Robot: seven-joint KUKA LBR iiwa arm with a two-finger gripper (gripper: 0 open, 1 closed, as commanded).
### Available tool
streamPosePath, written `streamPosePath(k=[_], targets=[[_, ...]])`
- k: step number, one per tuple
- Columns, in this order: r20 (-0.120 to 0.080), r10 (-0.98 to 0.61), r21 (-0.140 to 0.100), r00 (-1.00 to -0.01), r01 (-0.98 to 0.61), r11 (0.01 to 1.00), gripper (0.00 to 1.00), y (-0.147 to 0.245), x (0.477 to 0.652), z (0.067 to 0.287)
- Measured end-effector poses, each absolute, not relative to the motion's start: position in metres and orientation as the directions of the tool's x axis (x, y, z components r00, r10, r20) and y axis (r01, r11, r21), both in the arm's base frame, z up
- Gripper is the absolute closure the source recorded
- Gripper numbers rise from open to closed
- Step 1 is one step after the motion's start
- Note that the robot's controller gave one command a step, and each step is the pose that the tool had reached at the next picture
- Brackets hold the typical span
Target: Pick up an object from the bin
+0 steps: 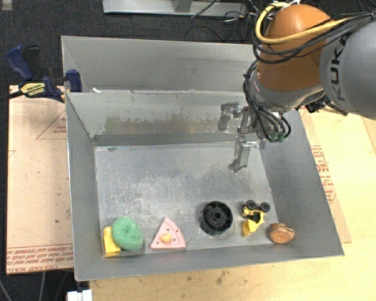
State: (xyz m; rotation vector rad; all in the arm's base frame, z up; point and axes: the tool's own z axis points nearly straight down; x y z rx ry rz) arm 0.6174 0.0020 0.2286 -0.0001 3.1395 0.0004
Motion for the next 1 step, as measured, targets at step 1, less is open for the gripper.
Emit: streamPosePath(k=[1], targets=[[-0.005,-0.057,0.0,-0.998,-0.057,0.998,0.0,-0.0024,0.579,0.1607]])
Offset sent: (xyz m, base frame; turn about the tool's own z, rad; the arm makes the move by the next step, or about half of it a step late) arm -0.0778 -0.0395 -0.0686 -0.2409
